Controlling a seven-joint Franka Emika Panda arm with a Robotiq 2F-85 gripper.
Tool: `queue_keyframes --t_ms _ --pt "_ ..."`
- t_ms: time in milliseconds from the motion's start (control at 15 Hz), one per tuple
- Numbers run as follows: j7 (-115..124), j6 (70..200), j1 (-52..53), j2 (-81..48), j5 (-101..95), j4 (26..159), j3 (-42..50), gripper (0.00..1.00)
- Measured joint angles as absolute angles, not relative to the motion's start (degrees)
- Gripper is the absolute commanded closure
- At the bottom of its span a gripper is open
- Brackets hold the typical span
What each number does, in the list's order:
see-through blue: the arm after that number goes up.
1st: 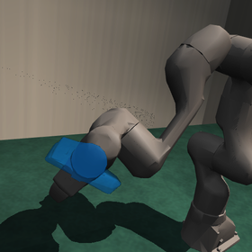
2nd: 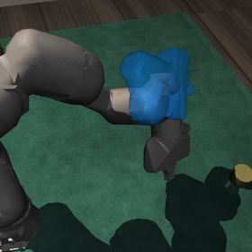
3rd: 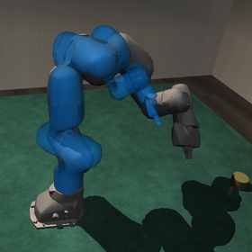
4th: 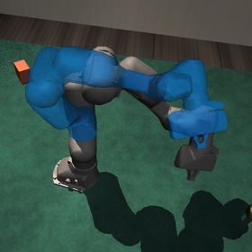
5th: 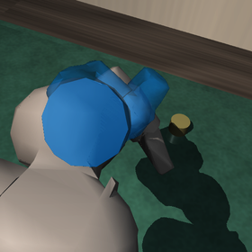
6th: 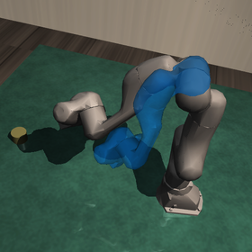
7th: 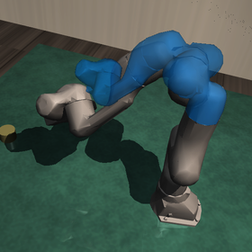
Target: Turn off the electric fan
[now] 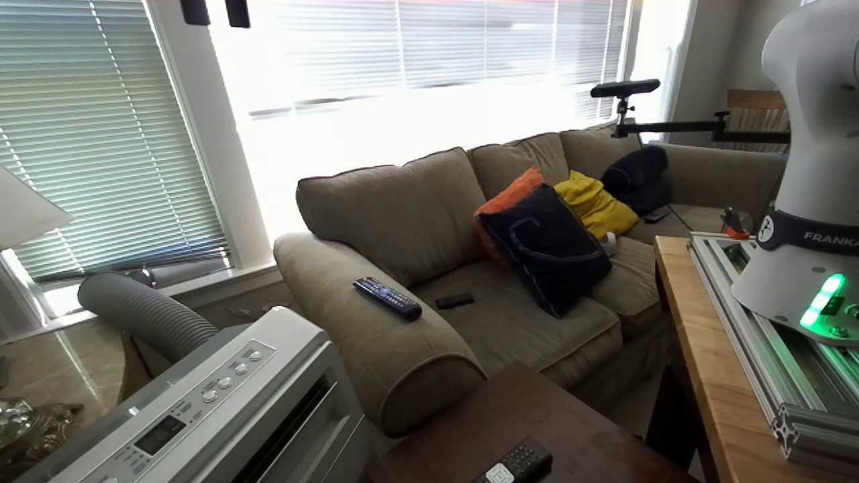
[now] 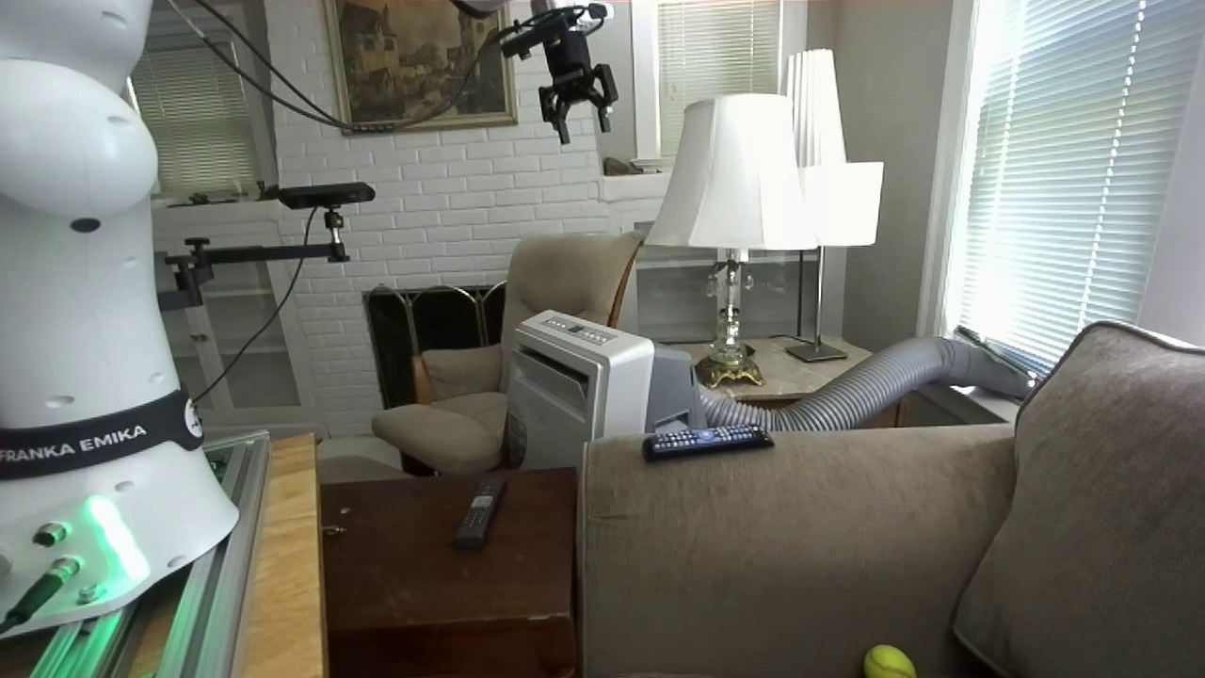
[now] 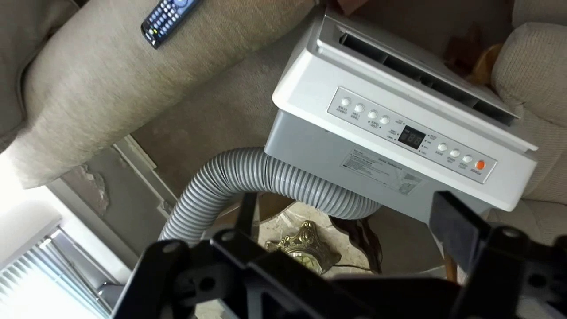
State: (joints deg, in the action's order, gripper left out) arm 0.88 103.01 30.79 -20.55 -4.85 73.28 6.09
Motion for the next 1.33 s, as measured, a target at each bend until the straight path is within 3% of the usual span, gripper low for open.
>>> queue_keyframes --t_ms 333,733,1333 --pt "1.42 103.25 29.62 -10.65 -2.87 86.18 6.79 0.00" --pt "-0.58 104.35 18.71 2.44 -1.78 102.18 -2.56 0.00" --pt "-4.02 109.29 13.36 24.81 1.50 128.42 -4.78 0.00"
